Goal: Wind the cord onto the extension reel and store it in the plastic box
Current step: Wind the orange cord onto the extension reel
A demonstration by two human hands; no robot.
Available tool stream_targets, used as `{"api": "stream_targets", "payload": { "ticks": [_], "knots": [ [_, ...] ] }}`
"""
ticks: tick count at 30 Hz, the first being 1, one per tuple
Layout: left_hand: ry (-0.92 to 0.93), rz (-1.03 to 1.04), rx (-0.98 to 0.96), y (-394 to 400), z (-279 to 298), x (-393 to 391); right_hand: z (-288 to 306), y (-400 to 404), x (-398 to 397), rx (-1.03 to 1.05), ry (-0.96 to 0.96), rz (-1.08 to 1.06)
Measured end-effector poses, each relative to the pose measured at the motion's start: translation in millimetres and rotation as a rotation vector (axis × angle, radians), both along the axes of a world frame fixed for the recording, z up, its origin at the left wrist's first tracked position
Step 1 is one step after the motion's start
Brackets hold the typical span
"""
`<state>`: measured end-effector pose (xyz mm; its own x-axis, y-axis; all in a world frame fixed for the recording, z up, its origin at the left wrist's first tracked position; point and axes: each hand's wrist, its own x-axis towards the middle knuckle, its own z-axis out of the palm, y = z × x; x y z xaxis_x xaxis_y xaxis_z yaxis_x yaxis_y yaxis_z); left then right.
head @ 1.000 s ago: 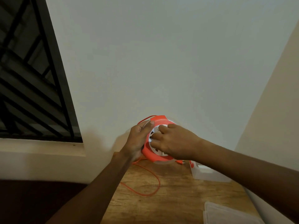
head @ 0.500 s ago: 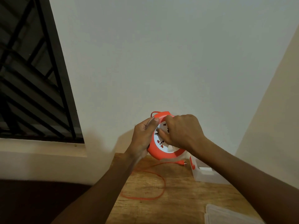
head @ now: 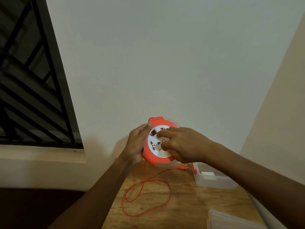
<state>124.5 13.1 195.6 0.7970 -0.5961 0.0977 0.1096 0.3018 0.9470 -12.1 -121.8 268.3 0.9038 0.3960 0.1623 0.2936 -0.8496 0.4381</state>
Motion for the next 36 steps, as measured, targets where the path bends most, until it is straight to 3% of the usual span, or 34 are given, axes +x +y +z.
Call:
{"api": "stream_targets", "payload": {
  "ticks": [8, 14, 23, 28, 31, 36],
  "knots": [
    [-0.117, -0.069, 0.104, 1, -4, 4, -10, 4, 5, -0.197, 0.155, -0.016],
    [-0.205, -0.121, 0.166, 0, -6, 7, -17, 9, 6, -0.373, 0.096, 0.062],
    [-0.263, -0.144, 0.261, -2, -3, 12, -23, -2, 7, -0.452, 0.049, 0.103],
    [-0.244, -0.163, 0.244, -4, 2, 10, -31, -1, 4, -0.373, -0.053, 0.063],
    [-0.132, -0.137, 0.136, -7, 0, 8, -28, -1, 6, -0.214, -0.15, -0.061],
    [-0.038, 0.096, 0.022, -19, 3, 3, -24, 3, 18, 0.147, -0.324, -0.299]
  ]
}}
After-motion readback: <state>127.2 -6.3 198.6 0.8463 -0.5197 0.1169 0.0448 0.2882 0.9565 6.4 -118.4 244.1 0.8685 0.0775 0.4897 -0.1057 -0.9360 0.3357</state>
